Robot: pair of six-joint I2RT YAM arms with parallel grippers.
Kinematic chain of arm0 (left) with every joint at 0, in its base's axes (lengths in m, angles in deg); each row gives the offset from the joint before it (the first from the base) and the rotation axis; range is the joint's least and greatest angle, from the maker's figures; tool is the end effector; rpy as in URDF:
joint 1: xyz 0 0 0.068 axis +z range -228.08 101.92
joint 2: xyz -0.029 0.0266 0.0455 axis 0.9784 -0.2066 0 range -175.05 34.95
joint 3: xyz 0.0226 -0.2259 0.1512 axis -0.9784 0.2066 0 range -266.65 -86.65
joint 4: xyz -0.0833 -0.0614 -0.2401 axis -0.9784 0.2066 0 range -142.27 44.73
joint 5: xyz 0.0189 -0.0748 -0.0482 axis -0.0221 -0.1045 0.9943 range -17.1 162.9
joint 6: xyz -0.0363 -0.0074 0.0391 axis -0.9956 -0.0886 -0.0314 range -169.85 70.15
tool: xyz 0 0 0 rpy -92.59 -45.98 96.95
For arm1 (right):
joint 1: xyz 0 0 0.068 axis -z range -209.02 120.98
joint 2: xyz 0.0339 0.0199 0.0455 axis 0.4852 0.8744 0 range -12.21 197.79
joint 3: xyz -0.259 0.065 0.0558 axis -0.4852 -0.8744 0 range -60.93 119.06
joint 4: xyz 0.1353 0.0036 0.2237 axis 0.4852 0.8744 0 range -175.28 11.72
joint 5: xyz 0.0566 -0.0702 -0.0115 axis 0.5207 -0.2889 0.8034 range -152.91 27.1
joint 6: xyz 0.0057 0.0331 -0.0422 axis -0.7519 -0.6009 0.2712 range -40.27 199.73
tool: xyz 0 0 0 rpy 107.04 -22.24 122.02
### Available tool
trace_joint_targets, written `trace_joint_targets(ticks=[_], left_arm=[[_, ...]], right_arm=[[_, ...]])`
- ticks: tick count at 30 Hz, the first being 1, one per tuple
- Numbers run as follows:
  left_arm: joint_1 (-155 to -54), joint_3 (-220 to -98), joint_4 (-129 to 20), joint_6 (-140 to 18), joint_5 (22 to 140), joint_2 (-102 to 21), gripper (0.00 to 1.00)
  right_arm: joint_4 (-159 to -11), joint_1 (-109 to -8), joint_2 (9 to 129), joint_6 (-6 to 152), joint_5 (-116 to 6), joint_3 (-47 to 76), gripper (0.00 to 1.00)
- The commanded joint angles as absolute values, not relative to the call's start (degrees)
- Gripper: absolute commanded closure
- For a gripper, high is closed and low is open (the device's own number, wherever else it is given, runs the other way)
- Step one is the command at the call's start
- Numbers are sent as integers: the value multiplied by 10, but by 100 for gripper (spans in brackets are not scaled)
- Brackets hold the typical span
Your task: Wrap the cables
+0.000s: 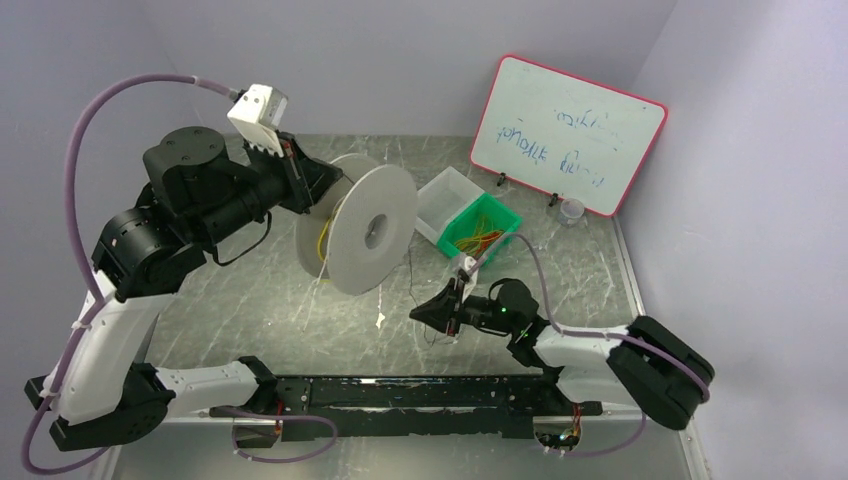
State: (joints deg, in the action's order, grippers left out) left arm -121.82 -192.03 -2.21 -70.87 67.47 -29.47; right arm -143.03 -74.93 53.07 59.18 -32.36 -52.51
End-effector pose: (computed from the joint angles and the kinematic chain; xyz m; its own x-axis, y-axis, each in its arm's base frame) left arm 0.1177 -0.1081 0.5402 -0.3293 -0.1790 -0.9271 0.5386 0.7709 -0.3401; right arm 0.1251 0.1550 0.1826 -0.3310 0.0928 -0.9390 -0.9141 0.2155 0.3435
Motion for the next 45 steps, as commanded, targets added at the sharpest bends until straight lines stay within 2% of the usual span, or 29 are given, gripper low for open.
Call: trace_joint_targets(ticks=[1,4,8,15,26,32,36,45], left_arm=[[-1217,-1970,-122,-741,657,-290,93],[-1217,-1974,-123,-743,659,-292,93],[-1217,-1974,-127,-746,660,-291,93],[-1217,-1974,-125,-746,638,-285,93],[-1218,-1985,-133,-722,561,-291,93],[-1217,-2024,-147,-682,522,-318,93],[-1217,-2046,-159,-668,502,-330,93],[-1217,-2052,-190,-653,492,-332,93]], right_arm=[[-1474,-775,600,591,-348,-525,87],[-1535,-787,655,573,-352,-525,81],[-1610,-803,726,554,-368,-532,80],[-1724,-815,832,514,-367,-542,88],[-1763,-836,851,492,-391,-578,85],[-1757,-844,816,480,-406,-604,80],[-1702,-846,751,485,-428,-629,78],[-1421,-846,515,538,-484,-633,83]])
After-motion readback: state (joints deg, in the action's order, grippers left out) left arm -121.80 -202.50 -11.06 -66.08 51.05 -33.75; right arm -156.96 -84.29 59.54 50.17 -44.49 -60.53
